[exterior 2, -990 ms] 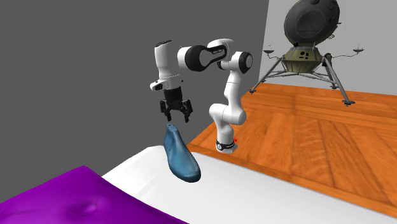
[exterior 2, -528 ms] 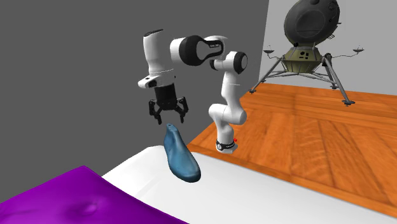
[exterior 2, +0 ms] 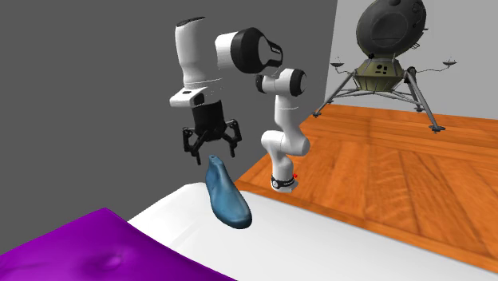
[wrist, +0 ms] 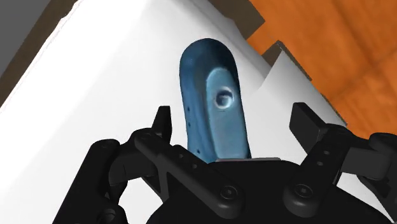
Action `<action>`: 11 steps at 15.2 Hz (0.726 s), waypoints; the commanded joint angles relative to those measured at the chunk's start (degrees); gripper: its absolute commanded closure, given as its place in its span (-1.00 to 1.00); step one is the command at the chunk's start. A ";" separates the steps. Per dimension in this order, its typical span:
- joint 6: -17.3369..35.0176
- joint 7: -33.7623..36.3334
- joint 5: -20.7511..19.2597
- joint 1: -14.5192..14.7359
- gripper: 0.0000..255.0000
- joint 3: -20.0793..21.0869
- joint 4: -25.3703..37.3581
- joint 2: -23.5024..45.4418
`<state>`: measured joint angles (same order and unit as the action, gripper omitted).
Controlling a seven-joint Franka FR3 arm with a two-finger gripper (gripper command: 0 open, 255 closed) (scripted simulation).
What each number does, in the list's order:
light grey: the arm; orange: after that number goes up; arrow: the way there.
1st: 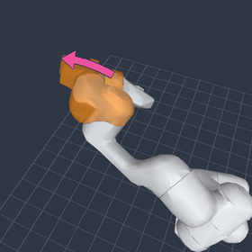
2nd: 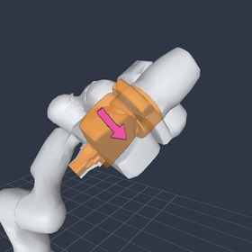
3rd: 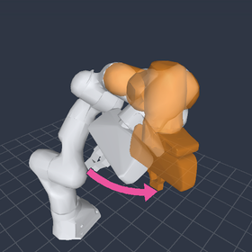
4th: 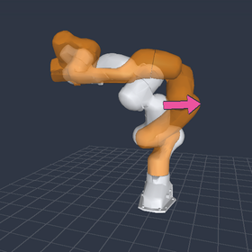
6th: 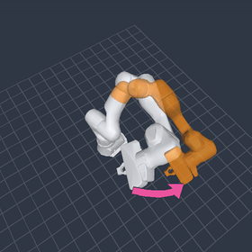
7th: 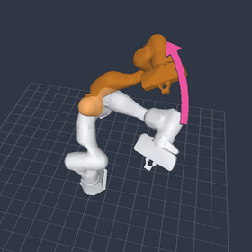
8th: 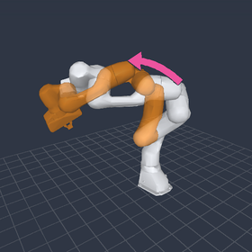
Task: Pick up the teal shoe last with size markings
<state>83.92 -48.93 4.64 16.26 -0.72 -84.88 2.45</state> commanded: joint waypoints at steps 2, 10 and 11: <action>-2.60 -4.33 0.05 1.21 -1.00 1.35 7.72 4.64; 4.05 -4.81 0.02 1.24 -1.00 1.38 -1.11 2.49; 4.06 -4.81 0.02 1.24 -1.00 1.38 -1.12 2.48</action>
<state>87.61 -53.72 4.66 17.49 0.65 -85.56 5.03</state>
